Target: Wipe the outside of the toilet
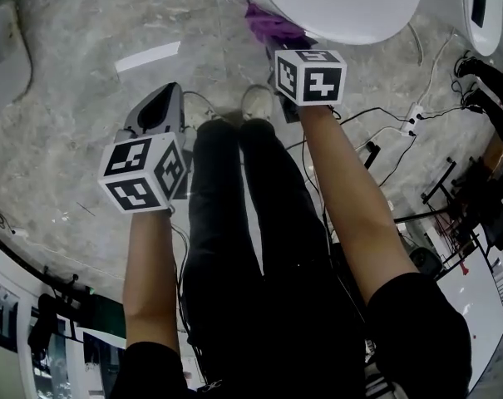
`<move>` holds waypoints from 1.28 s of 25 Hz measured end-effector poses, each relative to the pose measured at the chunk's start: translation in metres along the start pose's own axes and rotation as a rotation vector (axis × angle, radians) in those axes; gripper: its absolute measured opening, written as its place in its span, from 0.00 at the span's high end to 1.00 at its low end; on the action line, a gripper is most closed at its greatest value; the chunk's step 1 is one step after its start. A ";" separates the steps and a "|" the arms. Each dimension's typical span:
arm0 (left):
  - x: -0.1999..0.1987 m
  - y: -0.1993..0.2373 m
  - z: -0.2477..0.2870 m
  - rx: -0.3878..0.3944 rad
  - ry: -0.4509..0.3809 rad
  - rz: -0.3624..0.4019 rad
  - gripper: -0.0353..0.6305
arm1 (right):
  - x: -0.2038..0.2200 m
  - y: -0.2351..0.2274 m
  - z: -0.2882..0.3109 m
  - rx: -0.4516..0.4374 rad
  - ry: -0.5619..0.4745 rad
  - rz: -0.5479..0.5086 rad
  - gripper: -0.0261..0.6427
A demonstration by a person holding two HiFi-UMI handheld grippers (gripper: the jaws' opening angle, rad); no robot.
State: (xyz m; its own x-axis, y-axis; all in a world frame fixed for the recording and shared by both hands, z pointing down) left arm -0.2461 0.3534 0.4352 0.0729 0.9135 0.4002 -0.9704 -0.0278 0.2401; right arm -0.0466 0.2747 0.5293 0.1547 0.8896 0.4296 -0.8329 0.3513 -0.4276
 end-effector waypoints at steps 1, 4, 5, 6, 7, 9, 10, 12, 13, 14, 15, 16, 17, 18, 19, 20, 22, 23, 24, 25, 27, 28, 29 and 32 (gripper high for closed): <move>-0.002 0.005 -0.001 0.007 0.003 0.006 0.94 | -0.003 0.004 0.002 0.006 -0.006 0.018 0.85; -0.006 0.014 -0.005 0.029 0.016 0.022 0.94 | -0.016 0.016 0.009 0.006 -0.027 0.051 0.85; -0.008 0.017 -0.006 0.035 0.015 0.025 0.94 | -0.022 0.021 0.013 0.002 -0.037 0.053 0.85; -0.011 0.020 -0.008 0.041 0.011 0.027 0.94 | -0.029 0.026 0.018 0.001 -0.049 0.059 0.85; -0.013 0.022 -0.011 0.046 0.007 0.030 0.94 | -0.036 0.029 0.022 0.005 -0.062 0.075 0.85; -0.019 0.028 -0.016 0.055 0.004 0.045 0.94 | -0.045 0.034 0.029 0.041 -0.090 0.144 0.85; -0.022 0.032 -0.018 0.059 0.004 0.056 0.94 | -0.049 0.035 0.032 0.064 -0.109 0.183 0.85; -0.028 0.042 -0.021 0.067 0.004 0.072 0.94 | -0.057 0.038 0.038 0.102 -0.152 0.235 0.85; -0.030 0.047 -0.022 0.070 0.004 0.074 0.94 | -0.063 0.040 0.041 0.117 -0.173 0.244 0.85; -0.032 0.053 -0.022 0.070 0.004 0.075 0.94 | -0.068 0.043 0.044 0.128 -0.194 0.247 0.85; -0.033 0.058 -0.023 0.069 0.005 0.074 0.94 | -0.074 0.045 0.046 0.134 -0.217 0.245 0.85; -0.034 0.062 -0.023 0.065 0.008 0.074 0.94 | -0.080 0.048 0.048 0.138 -0.239 0.241 0.85; -0.035 0.066 -0.021 0.061 0.010 0.076 0.94 | -0.085 0.050 0.050 0.141 -0.260 0.240 0.85; -0.037 0.069 -0.020 0.057 0.012 0.077 0.94 | -0.090 0.051 0.052 0.144 -0.279 0.241 0.85; -0.038 0.071 -0.018 0.054 0.014 0.076 0.94 | -0.094 0.052 0.055 0.149 -0.293 0.246 0.85; -0.041 0.073 -0.016 0.052 0.014 0.073 0.94 | -0.098 0.052 0.056 0.157 -0.303 0.256 0.85; -0.047 0.075 -0.014 0.053 0.013 0.065 0.94 | -0.102 0.051 0.058 0.170 -0.322 0.290 0.85; -0.052 0.076 -0.013 0.055 0.010 0.061 0.94 | -0.105 0.051 0.060 0.174 -0.333 0.308 0.85; -0.057 0.077 -0.012 0.058 0.006 0.057 0.94 | -0.108 0.051 0.062 0.175 -0.343 0.324 0.85; -0.063 0.078 -0.010 0.060 0.001 0.054 0.94 | -0.112 0.051 0.064 0.178 -0.353 0.338 0.85; -0.075 0.081 -0.007 0.062 -0.006 0.052 0.94 | -0.120 0.051 0.067 0.190 -0.365 0.367 0.85; -0.079 0.083 -0.006 0.062 -0.006 0.050 0.94 | -0.122 0.052 0.069 0.197 -0.363 0.380 0.85; -0.085 0.085 -0.005 0.060 -0.005 0.046 0.94 | -0.124 0.053 0.070 0.204 -0.356 0.390 0.85; -0.105 0.088 0.005 0.049 -0.006 0.037 0.94 | -0.136 0.050 0.078 0.210 -0.342 0.418 0.85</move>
State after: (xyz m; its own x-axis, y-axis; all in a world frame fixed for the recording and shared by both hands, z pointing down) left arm -0.3383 0.2529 0.4183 0.0387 0.9090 0.4151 -0.9599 -0.0817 0.2683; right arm -0.1509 0.1485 0.5118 -0.3618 0.7834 0.5053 -0.8791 -0.1062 -0.4647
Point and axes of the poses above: the fingertips, and each gripper's own axes: z forward along the fingers, y to its left, x out of its underside, the point moved 3 cm from there along -z, backward along the fingers, and after that the axes turned 11 degrees about -x, right-handed, at the moved point
